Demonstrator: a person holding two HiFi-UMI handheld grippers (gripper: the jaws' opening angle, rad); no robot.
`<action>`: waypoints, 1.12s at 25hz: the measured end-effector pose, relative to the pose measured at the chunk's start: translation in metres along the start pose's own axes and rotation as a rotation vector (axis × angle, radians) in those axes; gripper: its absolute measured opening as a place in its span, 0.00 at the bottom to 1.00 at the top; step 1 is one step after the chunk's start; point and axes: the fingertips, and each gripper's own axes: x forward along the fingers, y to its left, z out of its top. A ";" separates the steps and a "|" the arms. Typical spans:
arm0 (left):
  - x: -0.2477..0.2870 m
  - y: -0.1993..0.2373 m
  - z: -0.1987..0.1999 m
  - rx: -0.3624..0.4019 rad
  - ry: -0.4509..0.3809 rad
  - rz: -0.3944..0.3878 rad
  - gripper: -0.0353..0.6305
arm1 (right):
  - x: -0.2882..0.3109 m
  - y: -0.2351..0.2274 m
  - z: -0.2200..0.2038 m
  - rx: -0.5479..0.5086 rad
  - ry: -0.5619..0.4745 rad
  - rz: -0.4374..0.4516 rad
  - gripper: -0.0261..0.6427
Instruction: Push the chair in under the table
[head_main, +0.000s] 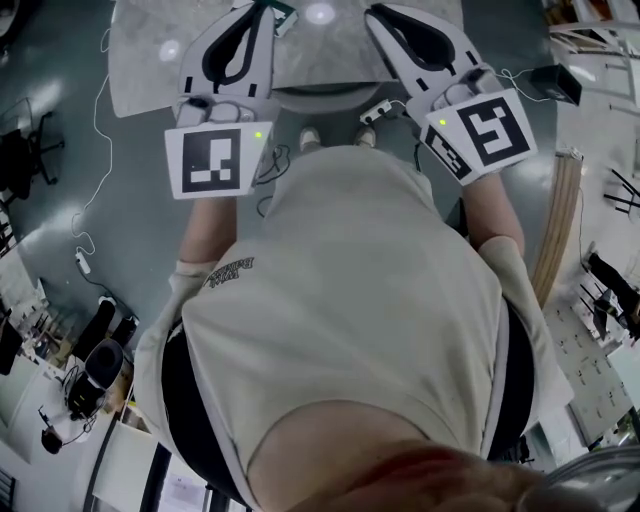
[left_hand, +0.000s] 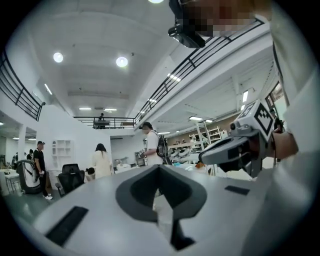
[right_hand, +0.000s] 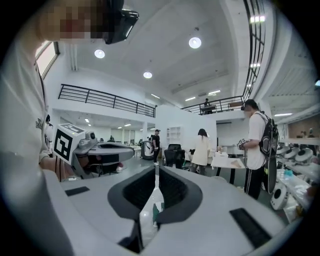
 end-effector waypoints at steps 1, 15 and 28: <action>-0.002 -0.002 0.006 -0.004 -0.016 -0.004 0.07 | -0.006 -0.002 0.008 -0.013 -0.022 -0.013 0.08; -0.006 -0.013 0.019 0.002 -0.102 -0.010 0.07 | -0.043 -0.010 0.042 -0.064 -0.165 -0.105 0.05; -0.003 -0.011 0.013 0.010 -0.064 -0.016 0.07 | -0.041 -0.015 0.041 -0.093 -0.175 -0.126 0.05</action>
